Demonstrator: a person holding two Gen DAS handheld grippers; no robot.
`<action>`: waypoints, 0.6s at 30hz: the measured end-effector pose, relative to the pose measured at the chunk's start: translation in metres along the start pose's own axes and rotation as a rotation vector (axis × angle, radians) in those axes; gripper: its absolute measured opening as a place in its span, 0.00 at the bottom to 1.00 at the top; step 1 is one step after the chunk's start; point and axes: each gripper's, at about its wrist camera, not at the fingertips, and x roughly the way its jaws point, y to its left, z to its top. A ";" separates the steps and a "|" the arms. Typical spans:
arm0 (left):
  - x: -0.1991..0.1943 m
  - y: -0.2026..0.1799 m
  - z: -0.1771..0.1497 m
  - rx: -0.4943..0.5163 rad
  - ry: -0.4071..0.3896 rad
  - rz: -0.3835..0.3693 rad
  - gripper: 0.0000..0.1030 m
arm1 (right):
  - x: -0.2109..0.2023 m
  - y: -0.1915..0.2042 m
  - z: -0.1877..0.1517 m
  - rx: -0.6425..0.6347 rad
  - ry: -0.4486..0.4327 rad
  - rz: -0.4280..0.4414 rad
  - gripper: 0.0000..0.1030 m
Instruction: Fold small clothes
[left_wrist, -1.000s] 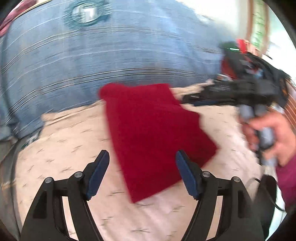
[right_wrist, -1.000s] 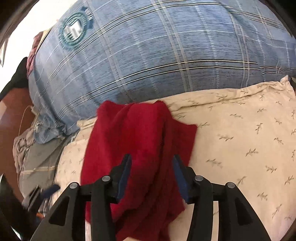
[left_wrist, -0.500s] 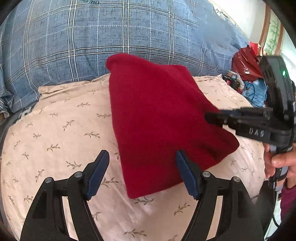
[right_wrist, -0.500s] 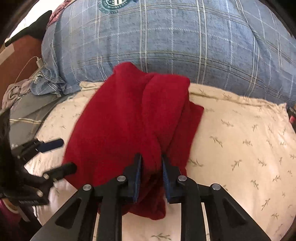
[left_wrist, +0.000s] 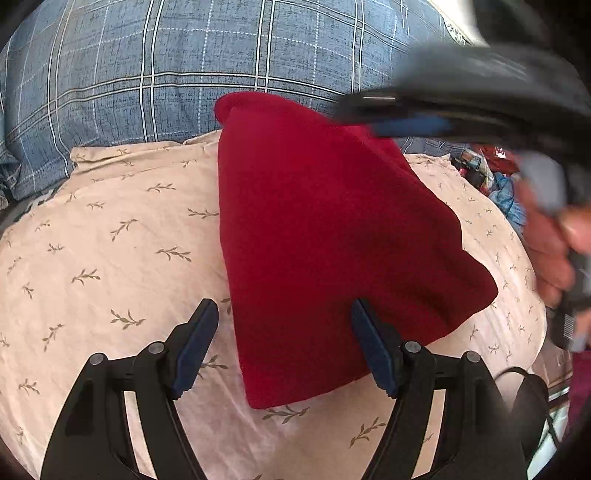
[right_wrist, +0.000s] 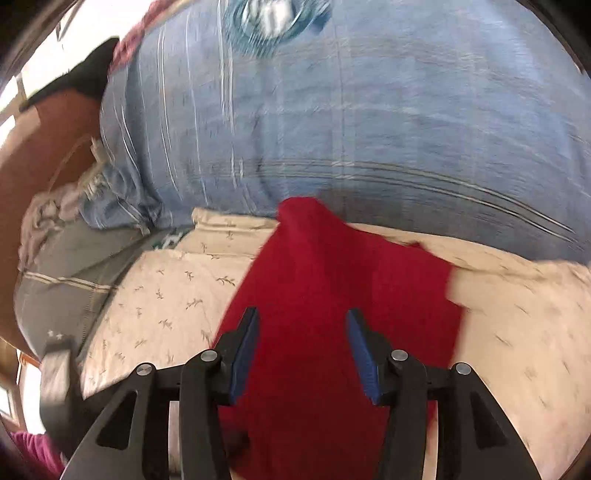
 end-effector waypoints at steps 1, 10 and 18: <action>0.001 0.001 0.000 -0.008 0.002 -0.006 0.72 | 0.019 0.006 0.012 -0.015 0.025 0.015 0.45; 0.005 0.006 -0.001 -0.034 -0.002 -0.035 0.74 | 0.113 -0.024 0.046 0.081 0.062 -0.105 0.44; 0.002 0.006 -0.003 -0.020 -0.006 -0.039 0.79 | 0.030 -0.031 0.019 0.086 0.011 -0.029 0.47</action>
